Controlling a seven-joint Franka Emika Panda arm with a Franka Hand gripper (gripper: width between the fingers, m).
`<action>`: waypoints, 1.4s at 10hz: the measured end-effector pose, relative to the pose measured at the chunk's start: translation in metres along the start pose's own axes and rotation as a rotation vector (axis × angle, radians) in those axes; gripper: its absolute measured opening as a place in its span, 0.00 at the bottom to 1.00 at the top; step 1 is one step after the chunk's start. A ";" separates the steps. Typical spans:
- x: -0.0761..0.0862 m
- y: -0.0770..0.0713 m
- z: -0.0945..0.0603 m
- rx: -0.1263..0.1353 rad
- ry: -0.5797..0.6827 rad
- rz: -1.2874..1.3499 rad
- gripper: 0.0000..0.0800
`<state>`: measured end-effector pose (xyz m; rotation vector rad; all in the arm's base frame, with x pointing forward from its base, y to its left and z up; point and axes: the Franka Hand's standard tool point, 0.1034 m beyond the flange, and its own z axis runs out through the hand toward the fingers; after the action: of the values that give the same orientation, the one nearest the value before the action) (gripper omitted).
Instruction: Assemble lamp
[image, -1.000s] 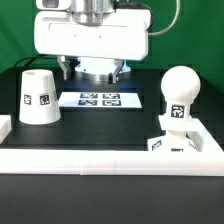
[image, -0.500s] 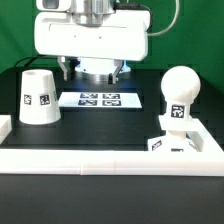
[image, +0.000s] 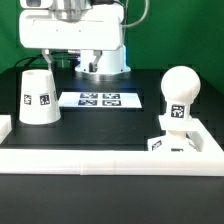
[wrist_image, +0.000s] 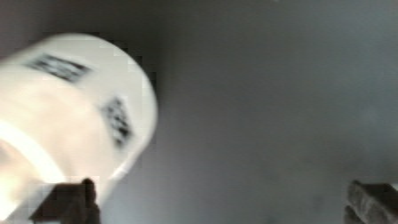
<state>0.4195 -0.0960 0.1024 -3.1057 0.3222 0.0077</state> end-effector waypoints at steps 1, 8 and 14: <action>0.001 0.011 -0.001 -0.002 0.001 -0.008 0.87; 0.009 0.022 0.012 -0.030 0.002 -0.043 0.87; 0.002 0.021 0.029 -0.050 0.007 -0.063 0.54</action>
Offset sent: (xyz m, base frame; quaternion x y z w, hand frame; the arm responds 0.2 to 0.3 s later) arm 0.0045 -0.0008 -0.0090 0.0034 0.0100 -0.0065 0.9999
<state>0.4173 -0.1166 0.0731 -3.1647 0.2272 0.0032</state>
